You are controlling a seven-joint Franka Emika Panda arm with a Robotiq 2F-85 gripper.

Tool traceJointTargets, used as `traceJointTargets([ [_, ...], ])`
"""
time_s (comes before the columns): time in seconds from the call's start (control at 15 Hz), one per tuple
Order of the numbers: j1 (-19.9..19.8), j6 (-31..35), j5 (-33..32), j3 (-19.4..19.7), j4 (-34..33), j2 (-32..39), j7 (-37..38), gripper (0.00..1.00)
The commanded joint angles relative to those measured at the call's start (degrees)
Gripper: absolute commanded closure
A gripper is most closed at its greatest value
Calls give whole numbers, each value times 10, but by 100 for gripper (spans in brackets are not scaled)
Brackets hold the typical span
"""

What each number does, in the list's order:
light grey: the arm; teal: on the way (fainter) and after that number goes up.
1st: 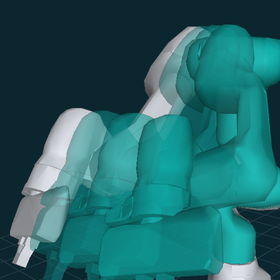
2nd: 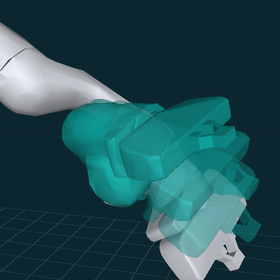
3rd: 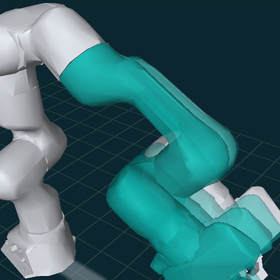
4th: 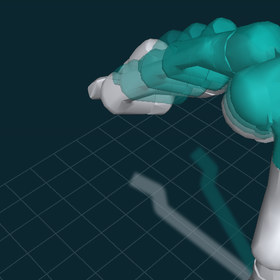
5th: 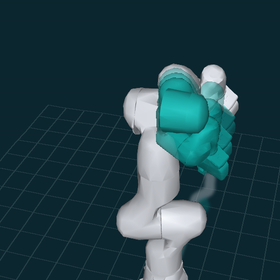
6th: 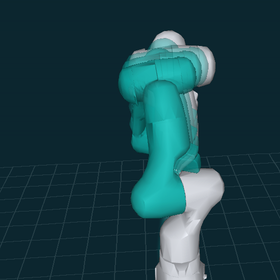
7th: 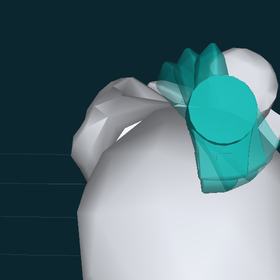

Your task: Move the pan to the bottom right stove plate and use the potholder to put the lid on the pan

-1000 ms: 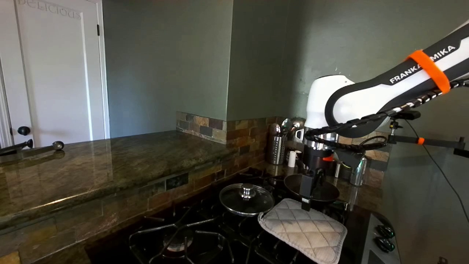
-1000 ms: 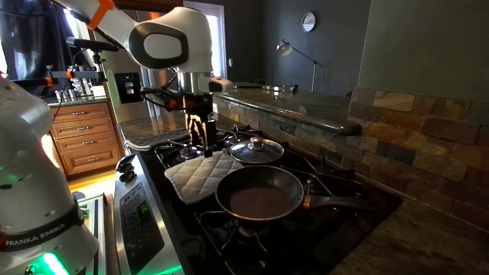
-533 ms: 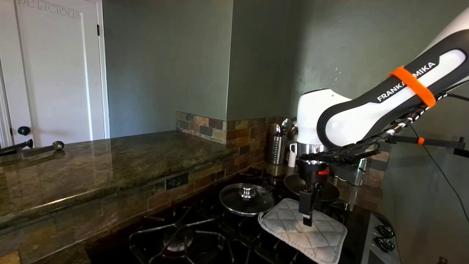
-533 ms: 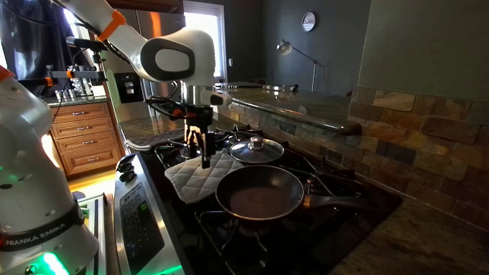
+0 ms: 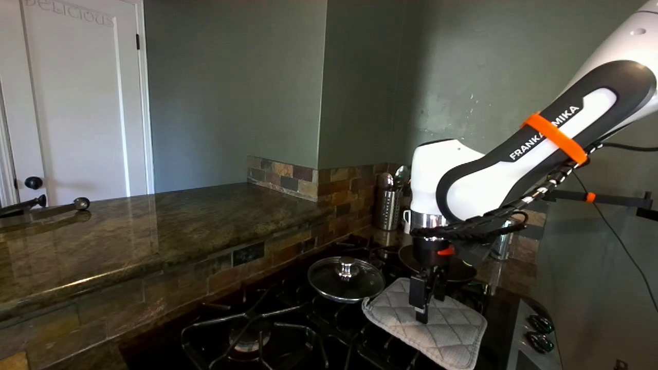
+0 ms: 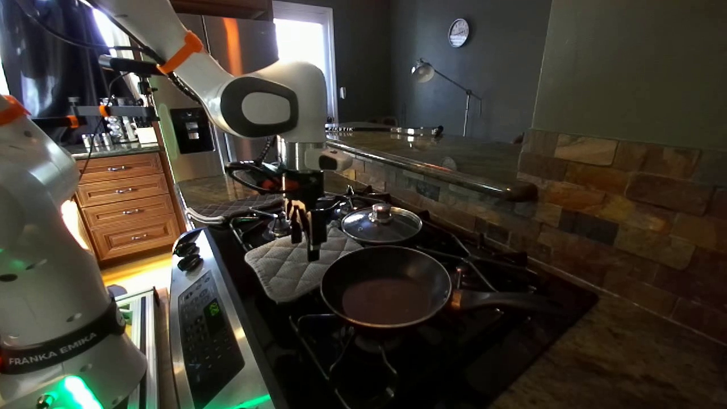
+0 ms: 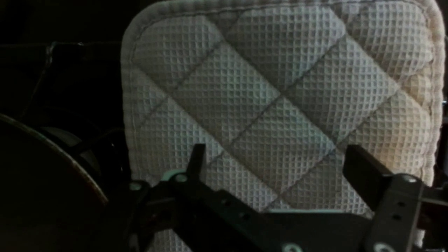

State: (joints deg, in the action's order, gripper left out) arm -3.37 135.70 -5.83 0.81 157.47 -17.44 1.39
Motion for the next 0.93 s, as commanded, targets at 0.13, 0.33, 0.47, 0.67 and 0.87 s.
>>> traceJointTargets([
  [0.13, -7, 24, -10, -3, -8, 41, 32, 42],
  [0.33, -7, 22, -9, -2, -15, 49, 34, 64],
  [0.47, -4, 15, -1, 2, -19, 51, 21, 78],
  [0.67, 1, 2, 12, 7, -25, 48, -2, 98],
  [0.87, 7, -16, 23, 9, -33, 41, -26, 97],
])
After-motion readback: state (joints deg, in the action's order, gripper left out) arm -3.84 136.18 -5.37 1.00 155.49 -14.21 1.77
